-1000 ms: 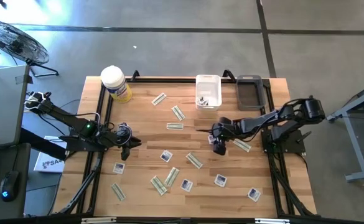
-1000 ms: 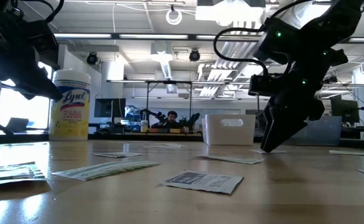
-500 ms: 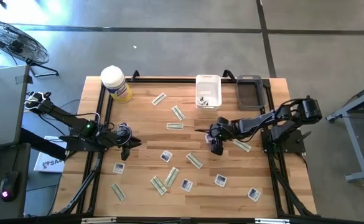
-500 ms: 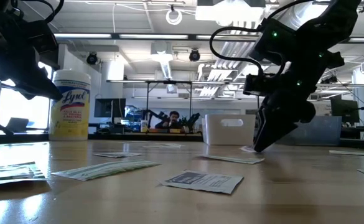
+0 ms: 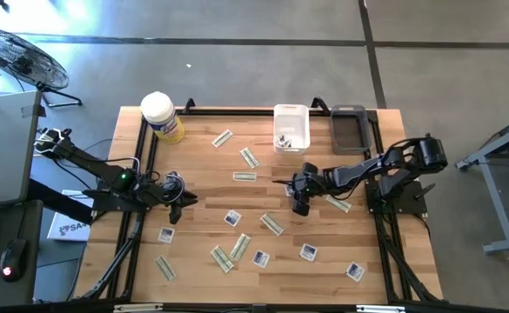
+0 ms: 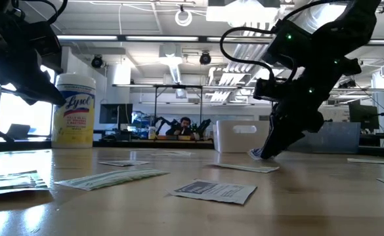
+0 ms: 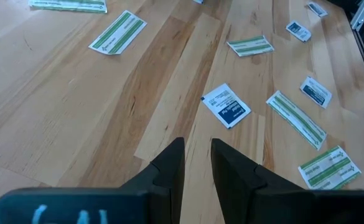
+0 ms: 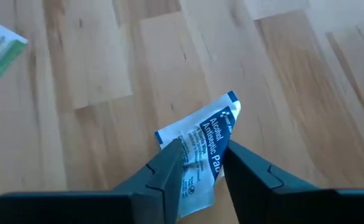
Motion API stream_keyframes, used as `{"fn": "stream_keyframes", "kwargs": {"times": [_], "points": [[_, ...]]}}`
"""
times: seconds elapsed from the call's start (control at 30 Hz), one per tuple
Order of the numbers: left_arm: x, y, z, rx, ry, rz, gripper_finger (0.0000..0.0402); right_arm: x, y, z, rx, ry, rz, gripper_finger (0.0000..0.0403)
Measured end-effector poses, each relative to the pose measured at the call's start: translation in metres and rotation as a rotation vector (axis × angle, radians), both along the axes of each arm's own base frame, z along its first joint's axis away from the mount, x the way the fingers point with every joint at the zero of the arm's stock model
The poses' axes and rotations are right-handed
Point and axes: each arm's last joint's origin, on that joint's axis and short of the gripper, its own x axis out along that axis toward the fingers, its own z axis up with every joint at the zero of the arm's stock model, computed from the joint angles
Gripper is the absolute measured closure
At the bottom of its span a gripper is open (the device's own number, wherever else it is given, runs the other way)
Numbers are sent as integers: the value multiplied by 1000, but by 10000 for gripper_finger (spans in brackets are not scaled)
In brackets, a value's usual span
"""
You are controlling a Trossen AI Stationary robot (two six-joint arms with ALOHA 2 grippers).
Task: Pick & Place First Aid Supplies
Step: Put the blue alcohol pad into the white bin
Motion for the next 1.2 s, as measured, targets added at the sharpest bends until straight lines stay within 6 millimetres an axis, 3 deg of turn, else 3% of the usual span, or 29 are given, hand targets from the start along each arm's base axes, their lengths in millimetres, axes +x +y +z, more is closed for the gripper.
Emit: {"fn": "stream_keyframes", "kwargs": {"times": [0.17,0.37,0.67,0.97,1.1,1.2], "points": [[0,0,0,0,0,0,325,12,-1,13,-33,14,-21,314],[0,0,0,0,0,0,325,35,-5,44,-57,-4,-13,327],[0,0,0,0,0,0,325,60,-26,92,-91,-60,-82,363],[0,0,0,0,0,0,325,68,-76,132,-319,-129,-291,394],[0,0,0,0,0,0,325,59,-103,130,-380,-85,-357,397],[0,0,0,0,0,0,325,49,-120,120,-315,-82,-420,396]]}}
